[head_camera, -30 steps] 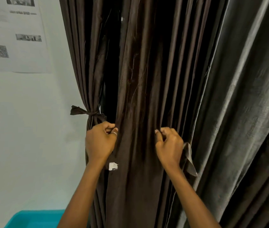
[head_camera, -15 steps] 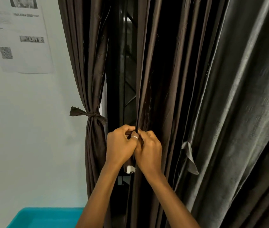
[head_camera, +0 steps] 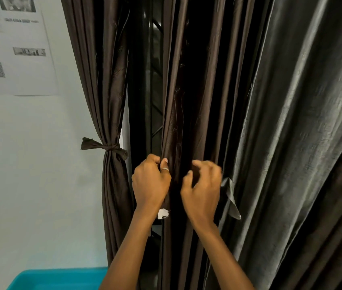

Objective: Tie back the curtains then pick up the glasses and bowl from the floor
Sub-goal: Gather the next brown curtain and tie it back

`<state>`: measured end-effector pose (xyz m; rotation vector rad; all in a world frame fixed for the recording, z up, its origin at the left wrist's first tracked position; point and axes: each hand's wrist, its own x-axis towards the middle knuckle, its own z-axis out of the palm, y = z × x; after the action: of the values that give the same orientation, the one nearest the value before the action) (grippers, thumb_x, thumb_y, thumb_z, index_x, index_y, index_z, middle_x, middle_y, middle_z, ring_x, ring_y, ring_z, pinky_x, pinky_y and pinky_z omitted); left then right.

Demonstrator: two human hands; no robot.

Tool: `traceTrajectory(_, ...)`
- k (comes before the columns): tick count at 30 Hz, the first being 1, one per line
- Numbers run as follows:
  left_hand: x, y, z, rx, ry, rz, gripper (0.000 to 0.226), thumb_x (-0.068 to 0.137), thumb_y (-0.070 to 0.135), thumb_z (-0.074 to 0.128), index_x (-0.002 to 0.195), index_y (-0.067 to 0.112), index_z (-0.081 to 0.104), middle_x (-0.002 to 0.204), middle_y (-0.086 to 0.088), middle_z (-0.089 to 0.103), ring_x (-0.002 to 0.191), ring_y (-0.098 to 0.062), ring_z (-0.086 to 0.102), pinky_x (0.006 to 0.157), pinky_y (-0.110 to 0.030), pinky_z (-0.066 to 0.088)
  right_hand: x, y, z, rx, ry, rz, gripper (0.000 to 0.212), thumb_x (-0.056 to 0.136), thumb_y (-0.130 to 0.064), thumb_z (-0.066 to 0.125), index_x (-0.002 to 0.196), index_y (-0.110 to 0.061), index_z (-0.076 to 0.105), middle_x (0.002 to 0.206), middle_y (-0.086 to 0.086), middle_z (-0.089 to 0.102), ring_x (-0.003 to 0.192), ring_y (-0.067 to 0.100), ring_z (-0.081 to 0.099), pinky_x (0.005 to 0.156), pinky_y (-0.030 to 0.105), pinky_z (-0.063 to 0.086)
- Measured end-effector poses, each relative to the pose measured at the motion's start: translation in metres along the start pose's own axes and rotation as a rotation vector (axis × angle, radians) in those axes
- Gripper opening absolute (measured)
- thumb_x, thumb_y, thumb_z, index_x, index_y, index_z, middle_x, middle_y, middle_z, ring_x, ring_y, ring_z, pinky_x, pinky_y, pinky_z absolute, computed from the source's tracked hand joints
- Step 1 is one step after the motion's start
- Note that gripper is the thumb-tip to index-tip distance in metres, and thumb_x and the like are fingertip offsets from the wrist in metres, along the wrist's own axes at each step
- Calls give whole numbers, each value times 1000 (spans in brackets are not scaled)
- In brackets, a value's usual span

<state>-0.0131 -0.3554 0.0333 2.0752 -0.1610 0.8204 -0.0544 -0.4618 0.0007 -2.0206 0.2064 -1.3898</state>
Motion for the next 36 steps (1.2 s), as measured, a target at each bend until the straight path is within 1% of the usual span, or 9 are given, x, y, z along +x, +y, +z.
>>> traceTrajectory(2, 1, -1, -1, -3, 4, 17, 17, 98, 33, 61, 87, 20, 62, 72, 8, 64, 60, -3, 53, 53, -10, 26, 9, 3, -3, -15, 53, 96, 41, 91, -23, 72, 127, -17, 54, 126, -1, 51, 111, 16, 55, 79, 21, 47)
traceTrajectory(4, 2, -2, -2, -18, -2, 27, 16, 97, 32, 64, 87, 19, 63, 71, 9, 63, 56, 1, 51, 54, -9, 27, 20, 9, -6, -20, -17, 135, 42, 92, -30, 72, 128, -18, 55, 122, -3, 58, 112, 15, 56, 80, 25, 45)
traceTrajectory(9, 11, -21, -17, -29, 34, 26, 11, 94, 26, 68, 93, 15, 68, 76, 4, 69, 63, -7, 57, 59, -15, 36, 53, 36, -20, -93, -48, 186, 18, 94, -19, 69, 109, -10, 73, 93, 8, 77, 95, 35, 70, 81, 42, 55)
traceTrajectory(13, 27, -41, -35, -17, 123, 1, 13, 93, 24, 69, 97, 12, 72, 82, -2, 74, 76, -19, 66, 72, -24, 41, 72, 60, -41, -140, 24, 264, 11, 93, -19, 70, 97, -9, 73, 89, 13, 77, 92, 40, 71, 78, 41, 53)
traceTrajectory(18, 24, -38, -29, -38, 129, 15, 10, 93, 23, 70, 95, 13, 73, 75, 11, 65, 66, -4, 53, 62, -10, 32, 63, 58, -41, -146, 37, 217, 10, 93, -16, 70, 98, -9, 75, 90, 10, 77, 90, 34, 72, 79, 38, 54)
traceTrajectory(23, 11, -25, -13, -67, 85, 60, 7, 91, 25, 71, 89, 19, 73, 71, 9, 68, 56, 0, 51, 58, -15, 37, 36, 39, -24, -45, -6, 89, 12, 90, -9, 73, 101, -11, 78, 91, 4, 75, 84, 18, 71, 80, 29, 55)
traceTrajectory(28, 1, -9, -1, -100, 17, 78, 8, 91, 28, 71, 86, 23, 74, 65, 9, 67, 55, -4, 59, 54, -15, 40, 19, 13, -4, 51, -116, 28, 15, 90, -6, 74, 102, -12, 79, 91, -2, 73, 80, 5, 67, 75, 1, 43)
traceTrajectory(31, -1, -1, 2, -139, -37, 83, 8, 91, 28, 71, 89, 22, 76, 69, 8, 70, 63, -5, 64, 59, -22, 49, 11, 1, 5, 118, -163, 28, 19, 91, -4, 72, 107, -11, 78, 93, -2, 72, 80, 4, 67, 75, 5, 48)
traceTrajectory(36, -1, -3, 1, -217, -90, 84, 12, 93, 22, 70, 100, 17, 78, 85, 7, 76, 80, -3, 71, 72, -21, 56, 3, -7, 15, 192, -207, 36, 20, 95, -3, 66, 110, -9, 78, 95, 0, 72, 84, 9, 69, 77, 28, 59)
